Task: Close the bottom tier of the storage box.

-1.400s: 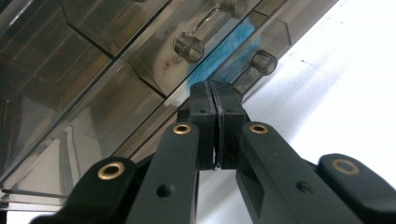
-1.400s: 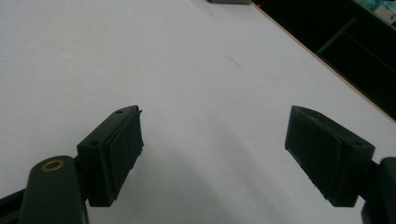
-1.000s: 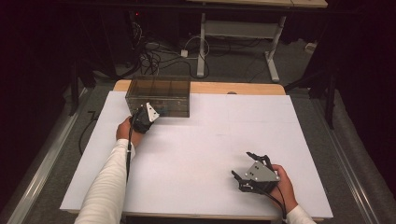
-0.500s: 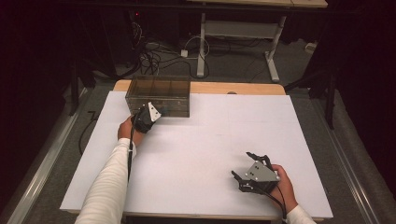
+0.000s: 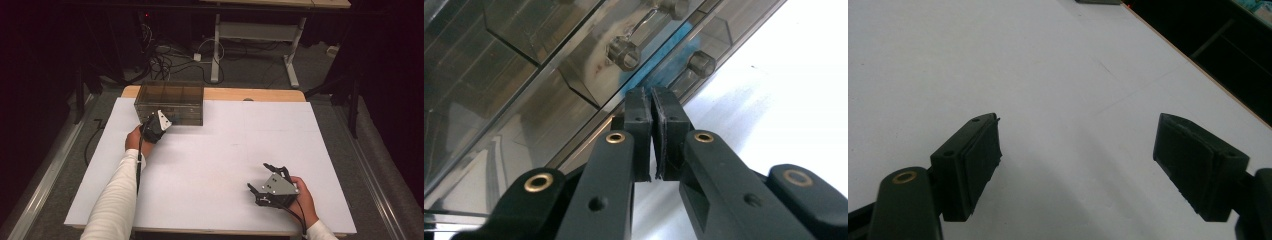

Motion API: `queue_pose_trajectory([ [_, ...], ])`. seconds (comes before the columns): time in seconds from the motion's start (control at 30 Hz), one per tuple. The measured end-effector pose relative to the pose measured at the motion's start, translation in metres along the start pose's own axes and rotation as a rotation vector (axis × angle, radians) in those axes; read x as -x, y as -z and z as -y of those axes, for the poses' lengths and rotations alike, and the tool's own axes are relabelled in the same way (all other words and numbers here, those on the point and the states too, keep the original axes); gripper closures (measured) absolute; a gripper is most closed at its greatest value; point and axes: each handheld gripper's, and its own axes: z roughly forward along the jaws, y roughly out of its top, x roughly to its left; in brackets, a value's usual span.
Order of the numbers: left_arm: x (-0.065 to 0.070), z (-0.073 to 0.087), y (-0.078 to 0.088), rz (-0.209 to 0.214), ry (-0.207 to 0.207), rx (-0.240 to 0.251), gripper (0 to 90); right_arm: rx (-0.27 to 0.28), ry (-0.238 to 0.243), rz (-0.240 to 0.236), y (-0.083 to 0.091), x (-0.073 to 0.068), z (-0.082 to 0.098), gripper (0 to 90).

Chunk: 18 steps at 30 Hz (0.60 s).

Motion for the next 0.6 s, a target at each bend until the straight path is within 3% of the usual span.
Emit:
queue_pose_trajectory([
  [0.6, 0.001, 0.001, 0.020, 0.012, 0.056, 0.077, 78.0, -0.002, 0.005, 0.000, 0.000, 0.000, 0.000, 19.9],
])
